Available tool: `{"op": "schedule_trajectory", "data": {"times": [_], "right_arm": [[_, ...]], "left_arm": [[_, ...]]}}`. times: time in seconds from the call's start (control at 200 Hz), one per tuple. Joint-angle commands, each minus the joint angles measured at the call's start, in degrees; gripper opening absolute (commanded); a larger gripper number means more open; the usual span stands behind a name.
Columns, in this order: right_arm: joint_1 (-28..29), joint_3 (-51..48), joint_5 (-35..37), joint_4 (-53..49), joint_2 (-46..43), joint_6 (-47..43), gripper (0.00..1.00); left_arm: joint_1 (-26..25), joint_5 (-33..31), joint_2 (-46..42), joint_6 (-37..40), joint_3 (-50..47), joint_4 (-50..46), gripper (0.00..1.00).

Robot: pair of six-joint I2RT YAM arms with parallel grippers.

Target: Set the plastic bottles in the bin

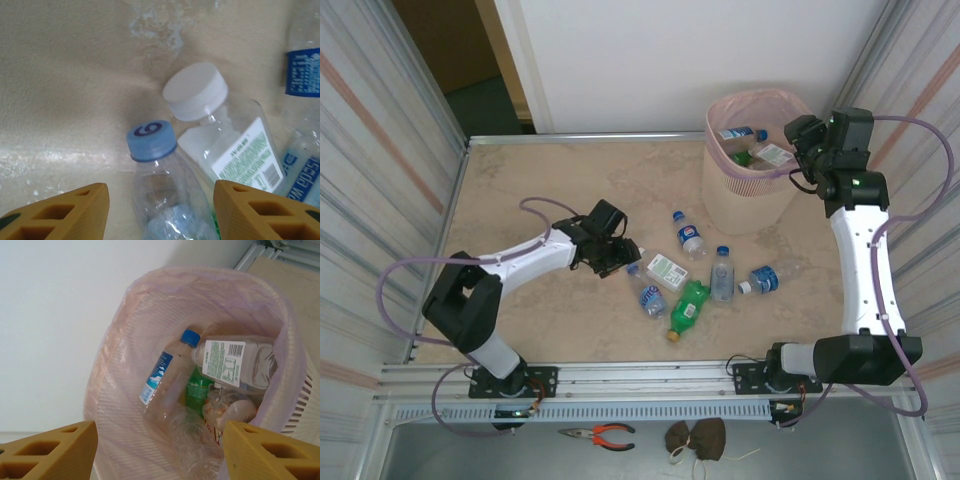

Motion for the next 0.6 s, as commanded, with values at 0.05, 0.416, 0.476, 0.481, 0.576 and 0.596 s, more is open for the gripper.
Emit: {"op": "schedule_trajectory", "data": {"times": [0.05, 0.416, 0.476, 0.481, 0.576, 0.596], "right_arm": [[-0.6, -0.3, 1.3, -0.3, -1.9, -1.3, 0.65], [-1.7, -0.3, 1.9, -1.5, -3.3, -2.1, 0.63], [-1.8, -0.4, 2.0, -1.6, -3.5, -2.1, 0.63], [-1.8, -0.4, 2.0, -1.6, -3.6, -2.1, 0.63], [-1.9, -0.7, 2.1, -1.6, -3.8, -2.1, 0.63], [-2.0, -0.8, 2.1, -1.6, -3.9, -2.2, 0.63]], "left_arm": [[1.1, 2.6, 3.0, -2.1, -0.8, 3.0, 0.55], [1.7, 5.5, 7.9, -3.1, -0.9, 5.7, 0.50], [1.7, 5.6, 8.3, -3.2, -1.1, 5.9, 0.49], [1.7, 5.7, 8.3, -3.2, -1.1, 5.9, 0.49], [1.8, 6.0, 8.7, -3.9, -1.8, 6.5, 0.47], [1.8, 6.1, 8.9, -4.0, -2.0, 6.6, 0.47]]}}
